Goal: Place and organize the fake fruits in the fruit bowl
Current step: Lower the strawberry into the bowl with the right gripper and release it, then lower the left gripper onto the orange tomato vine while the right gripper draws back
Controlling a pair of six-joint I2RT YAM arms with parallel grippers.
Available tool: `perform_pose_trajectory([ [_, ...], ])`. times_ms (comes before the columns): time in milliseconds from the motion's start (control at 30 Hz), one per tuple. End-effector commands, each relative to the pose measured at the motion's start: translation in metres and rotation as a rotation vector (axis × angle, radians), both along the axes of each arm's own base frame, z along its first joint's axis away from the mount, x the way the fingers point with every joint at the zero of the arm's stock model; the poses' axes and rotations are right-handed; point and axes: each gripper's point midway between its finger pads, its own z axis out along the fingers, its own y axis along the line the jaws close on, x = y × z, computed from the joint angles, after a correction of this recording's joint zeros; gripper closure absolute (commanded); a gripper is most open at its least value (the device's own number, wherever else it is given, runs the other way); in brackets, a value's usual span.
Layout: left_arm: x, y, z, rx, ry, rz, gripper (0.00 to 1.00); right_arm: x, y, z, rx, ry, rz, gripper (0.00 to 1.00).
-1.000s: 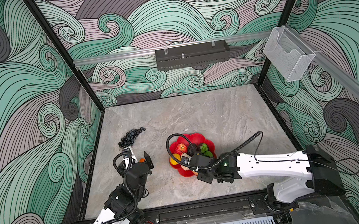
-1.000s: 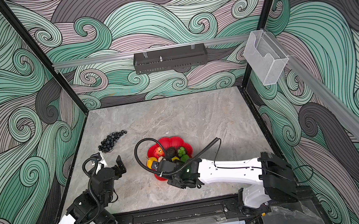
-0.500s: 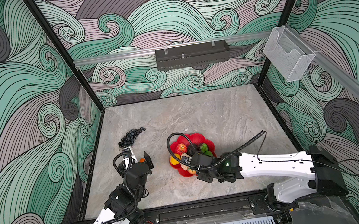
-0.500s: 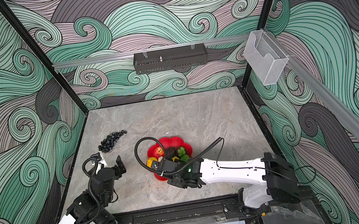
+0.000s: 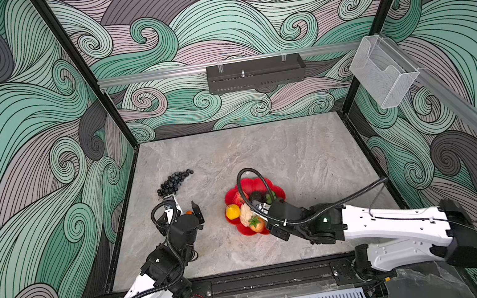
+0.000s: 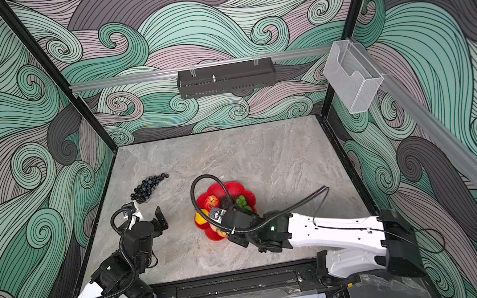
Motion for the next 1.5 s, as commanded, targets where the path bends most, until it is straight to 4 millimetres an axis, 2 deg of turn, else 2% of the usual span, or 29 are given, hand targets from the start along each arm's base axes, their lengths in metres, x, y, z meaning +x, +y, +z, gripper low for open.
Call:
perform_pose_trajectory([
  [0, 0.0, 0.004, -0.004, -0.036, 0.03, 0.046, 0.02, 0.02, -0.018, 0.026, 0.142, -0.102, -0.138, 0.48],
  [67, -0.002, 0.013, -0.007, -0.047, 0.071, 0.106, 0.02, 0.028, -0.032, 0.032, 0.226, -0.111, -0.207, 0.43],
  [167, -0.006, 0.027, -0.02, -0.075, 0.168, 0.205, 0.02, 0.038, -0.057, 0.028, 0.35, -0.1, -0.315, 0.38],
  [333, -0.007, 0.039, -0.056, -0.223, 0.36, 0.29, 0.02, 0.044, -0.087, 0.001, 0.51, -0.041, -0.439, 0.34],
  [500, -0.005, 0.054, -0.07, -0.216, 0.441, 0.361, 0.07, 0.042, -0.103, -0.027, 0.547, -0.009, -0.481, 0.33],
  [633, -0.006, 0.065, -0.095, -0.267, 0.524, 0.438, 0.16, 0.039, -0.107, -0.044, 0.536, 0.001, -0.473, 0.32],
  [733, -0.002, 0.067, -0.103, -0.312, 0.551, 0.451, 0.26, 0.037, -0.108, -0.051, 0.541, 0.006, -0.467, 0.31],
  [867, 0.006, 0.066, -0.114, -0.402, 0.564, 0.44, 0.3, 0.037, -0.106, -0.053, 0.55, 0.013, -0.455, 0.29],
  [967, 0.015, 0.056, -0.115, -0.449, 0.604, 0.369, 0.33, 0.037, -0.103, -0.053, 0.548, 0.019, -0.445, 0.29],
  [1100, 0.018, 0.054, -0.118, -0.452, 0.659, 0.366, 0.41, 0.036, -0.102, -0.051, 0.555, 0.024, -0.438, 0.28],
  [1233, 0.023, 0.039, -0.125, -0.521, 0.667, 0.312, 0.47, 0.035, -0.102, -0.049, 0.572, 0.022, -0.432, 0.27],
  [1333, 0.021, 0.034, -0.126, -0.551, 0.683, 0.303, 0.52, 0.035, -0.102, -0.049, 0.573, 0.022, -0.432, 0.26],
  [1467, 0.016, 0.025, -0.126, -0.59, 0.7, 0.279, 0.53, 0.035, -0.101, -0.051, 0.564, 0.027, -0.432, 0.26],
])
